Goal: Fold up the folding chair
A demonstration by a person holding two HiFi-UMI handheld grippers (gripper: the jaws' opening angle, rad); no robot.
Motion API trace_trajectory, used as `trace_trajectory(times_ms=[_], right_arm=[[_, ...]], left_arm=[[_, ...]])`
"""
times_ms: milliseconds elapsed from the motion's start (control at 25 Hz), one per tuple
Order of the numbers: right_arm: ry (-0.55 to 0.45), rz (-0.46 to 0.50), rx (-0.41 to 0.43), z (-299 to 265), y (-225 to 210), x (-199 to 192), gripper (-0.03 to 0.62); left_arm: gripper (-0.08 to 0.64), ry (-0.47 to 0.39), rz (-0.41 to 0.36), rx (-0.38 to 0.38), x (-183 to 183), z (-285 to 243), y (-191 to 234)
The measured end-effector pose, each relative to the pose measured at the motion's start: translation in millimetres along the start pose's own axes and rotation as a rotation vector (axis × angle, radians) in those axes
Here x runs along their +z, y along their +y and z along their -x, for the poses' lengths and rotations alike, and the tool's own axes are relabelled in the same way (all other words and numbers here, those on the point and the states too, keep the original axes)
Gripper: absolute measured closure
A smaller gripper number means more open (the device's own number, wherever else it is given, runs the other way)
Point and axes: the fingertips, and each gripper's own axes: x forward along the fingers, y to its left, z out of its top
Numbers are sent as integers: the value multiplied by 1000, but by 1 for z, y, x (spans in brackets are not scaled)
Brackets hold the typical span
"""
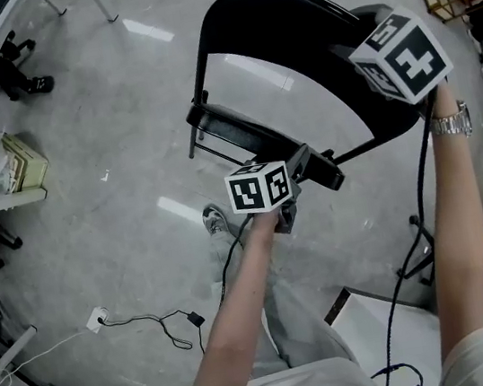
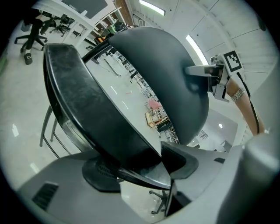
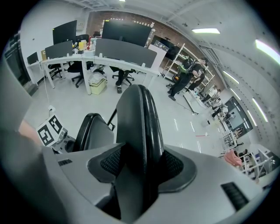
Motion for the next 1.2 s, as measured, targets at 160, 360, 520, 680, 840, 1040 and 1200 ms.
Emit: trace_trajectory(times_ms=[160, 360, 520, 680, 840, 1040, 1200], right_arm=[[4, 1, -6, -5, -12, 1, 388], [-1, -6, -7, -10, -23, 4, 388], [-1, -2, -16, -9, -31, 2, 388], [2, -1, -25, -7, -34, 0, 388], [-1, 7, -32, -5, -35, 1, 388], [-1, 8, -33, -8, -39, -2, 388], [-2, 8, -25, -9, -48, -8, 388]], left_arm=[[273, 26, 16, 9, 21, -24, -2], [270, 19, 52, 36, 45, -55, -3], [268, 22, 81, 54, 60, -77, -7], [268, 31, 100, 68, 67, -92, -9], [268, 23, 112, 79, 73, -101, -10], [268, 27, 126, 97, 77, -110, -11], [268, 49, 127, 96, 78, -118, -16]])
